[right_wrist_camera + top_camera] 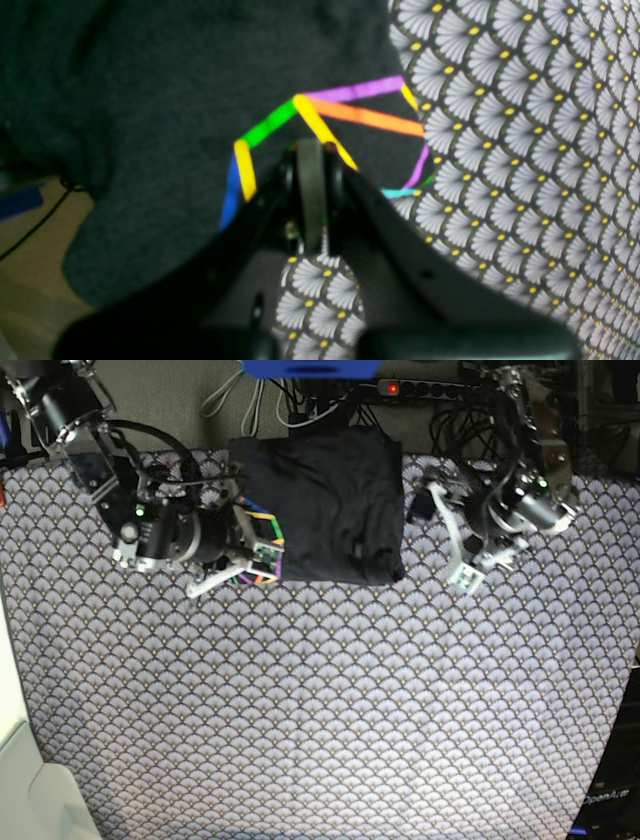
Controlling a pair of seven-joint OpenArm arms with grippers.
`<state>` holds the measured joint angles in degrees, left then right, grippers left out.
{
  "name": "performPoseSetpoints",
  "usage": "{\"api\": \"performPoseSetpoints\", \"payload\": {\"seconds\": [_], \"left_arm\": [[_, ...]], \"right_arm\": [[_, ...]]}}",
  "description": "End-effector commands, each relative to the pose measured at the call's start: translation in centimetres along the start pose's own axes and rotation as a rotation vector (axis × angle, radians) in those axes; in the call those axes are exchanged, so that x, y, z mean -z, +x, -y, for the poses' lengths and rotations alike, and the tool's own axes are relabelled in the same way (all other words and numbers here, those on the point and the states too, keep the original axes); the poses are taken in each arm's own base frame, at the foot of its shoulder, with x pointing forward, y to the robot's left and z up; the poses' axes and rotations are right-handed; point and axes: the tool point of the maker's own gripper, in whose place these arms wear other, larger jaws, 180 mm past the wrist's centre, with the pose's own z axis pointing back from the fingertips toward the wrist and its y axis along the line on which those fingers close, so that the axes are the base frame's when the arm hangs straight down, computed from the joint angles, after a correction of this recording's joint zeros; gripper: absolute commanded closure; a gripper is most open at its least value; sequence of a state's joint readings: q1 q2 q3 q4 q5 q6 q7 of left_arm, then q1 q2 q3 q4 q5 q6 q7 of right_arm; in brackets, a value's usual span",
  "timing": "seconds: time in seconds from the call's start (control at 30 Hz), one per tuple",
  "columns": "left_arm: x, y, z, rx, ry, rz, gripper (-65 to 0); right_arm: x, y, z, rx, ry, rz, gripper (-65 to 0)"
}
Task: Fold the T-shirt properly
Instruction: 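Grasp the bundle's other end with the left gripper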
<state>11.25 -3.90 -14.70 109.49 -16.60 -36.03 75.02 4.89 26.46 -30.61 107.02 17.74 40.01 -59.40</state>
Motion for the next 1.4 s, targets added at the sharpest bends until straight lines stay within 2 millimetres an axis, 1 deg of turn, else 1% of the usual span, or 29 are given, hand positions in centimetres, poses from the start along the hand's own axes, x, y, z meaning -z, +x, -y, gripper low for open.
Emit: {"api": "performPoseSetpoints", "payload": {"seconds": [0.0, 0.07, 0.2, 0.33, 0.4, 0.5, 0.57, 0.73, 1.0, 1.2, 1.27, 1.37], "left_arm": [[-0.2, 1.0, 0.6, 0.003, -0.016, 0.040, -58.7], [0.1, 0.9, 1.4, -0.015, -0.036, 0.044, -61.5], [0.4, 1.8, 3.0, -0.048, -0.083, 0.080, -61.5], [0.2, 2.2, 4.2, -0.084, -0.158, 0.124, -61.5], [0.9, 1.6, 4.8, -0.120, -0.202, 0.114, -61.5], [2.6, 0.0, 5.6, -0.183, -0.256, 0.066, -61.5], [3.2, -1.1, 5.3, -0.227, -0.262, 0.038, -61.5], [3.5, -2.3, 4.4, -0.314, -0.248, 0.033, -61.5], [5.0, -4.0, 5.1, -0.363, -0.289, -0.023, -61.5], [5.3, -3.8, 5.2, -0.364, -0.300, -0.024, -61.1], [5.3, -3.7, 5.4, -0.368, -0.305, -0.020, -58.1], [5.4, -3.7, 5.6, -0.372, -0.310, -0.020, -49.5]], "right_arm": [[-0.7, 0.7, 0.9, -0.013, -0.027, 0.024, 0.0], [-0.7, 0.7, 0.9, -0.013, -0.027, 0.024, 0.0], [-0.7, 0.6, 0.9, -0.013, -0.028, 0.023, 0.0], [-0.6, 0.6, 0.9, -0.014, -0.027, 0.023, 0.0], [-0.6, 0.6, 0.9, -0.013, -0.026, 0.022, 0.0], [-0.6, 0.6, 0.9, -0.013, -0.026, 0.022, 0.0], [-0.6, 0.6, 0.9, -0.013, -0.026, 0.022, 0.0], [-0.6, 0.6, 0.9, -0.012, -0.027, 0.022, 0.0], [-0.5, 0.6, 0.9, -0.009, -0.025, 0.024, 0.0], [-0.6, 0.5, 0.9, -0.010, -0.026, 0.021, 0.0], [-0.6, 0.6, 0.9, -0.011, -0.026, 0.022, 0.0], [-0.6, 0.6, 0.9, -0.010, -0.025, 0.022, 0.0]]}}
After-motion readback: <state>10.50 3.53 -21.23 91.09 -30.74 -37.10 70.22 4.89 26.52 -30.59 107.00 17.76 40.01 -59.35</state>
